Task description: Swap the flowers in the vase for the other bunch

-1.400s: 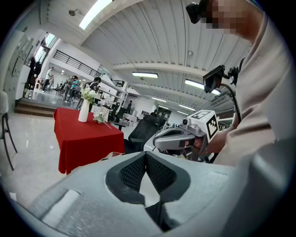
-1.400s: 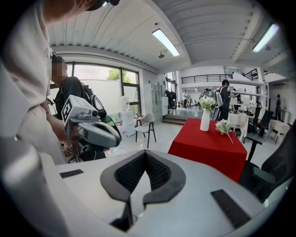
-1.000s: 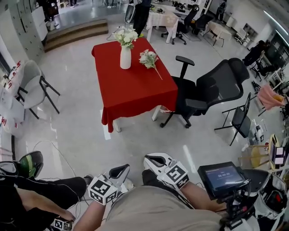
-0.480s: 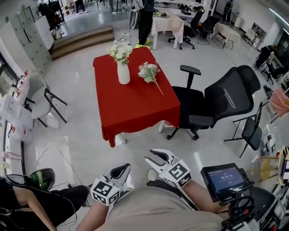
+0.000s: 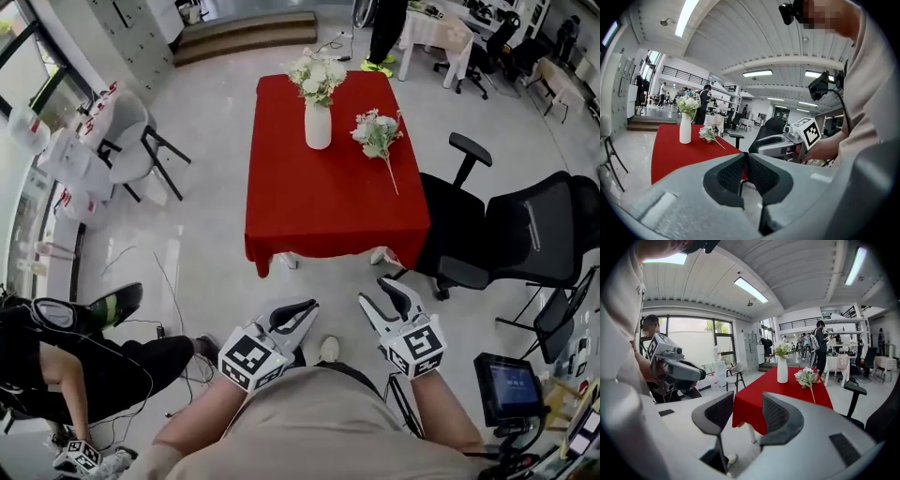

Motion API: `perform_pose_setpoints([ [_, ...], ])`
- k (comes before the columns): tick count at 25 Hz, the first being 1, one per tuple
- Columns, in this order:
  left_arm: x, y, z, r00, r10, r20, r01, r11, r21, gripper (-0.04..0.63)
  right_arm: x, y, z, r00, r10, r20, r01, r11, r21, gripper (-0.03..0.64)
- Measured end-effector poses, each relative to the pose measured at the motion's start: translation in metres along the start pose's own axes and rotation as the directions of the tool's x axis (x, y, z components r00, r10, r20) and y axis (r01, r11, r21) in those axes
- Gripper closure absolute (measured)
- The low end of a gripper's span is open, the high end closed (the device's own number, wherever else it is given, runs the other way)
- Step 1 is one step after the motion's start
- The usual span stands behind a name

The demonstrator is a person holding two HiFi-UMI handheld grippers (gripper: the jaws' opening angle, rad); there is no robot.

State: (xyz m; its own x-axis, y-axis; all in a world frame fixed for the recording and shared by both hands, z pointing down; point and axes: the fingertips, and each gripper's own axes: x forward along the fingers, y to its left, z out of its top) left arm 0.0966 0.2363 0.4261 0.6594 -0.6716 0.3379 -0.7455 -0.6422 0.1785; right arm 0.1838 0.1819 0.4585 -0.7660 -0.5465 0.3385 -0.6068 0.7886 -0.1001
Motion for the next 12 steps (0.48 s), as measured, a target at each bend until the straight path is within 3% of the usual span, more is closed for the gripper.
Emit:
perform_pose_setpoints([
  [12,0.054,0.112,0.045,0.998,-0.049,0.049,0.05,0.998,-0.029,0.574,0.103,-0.076,0.062,0.999,-0.048,-0.015,0.047,0.997,-0.055,0.403],
])
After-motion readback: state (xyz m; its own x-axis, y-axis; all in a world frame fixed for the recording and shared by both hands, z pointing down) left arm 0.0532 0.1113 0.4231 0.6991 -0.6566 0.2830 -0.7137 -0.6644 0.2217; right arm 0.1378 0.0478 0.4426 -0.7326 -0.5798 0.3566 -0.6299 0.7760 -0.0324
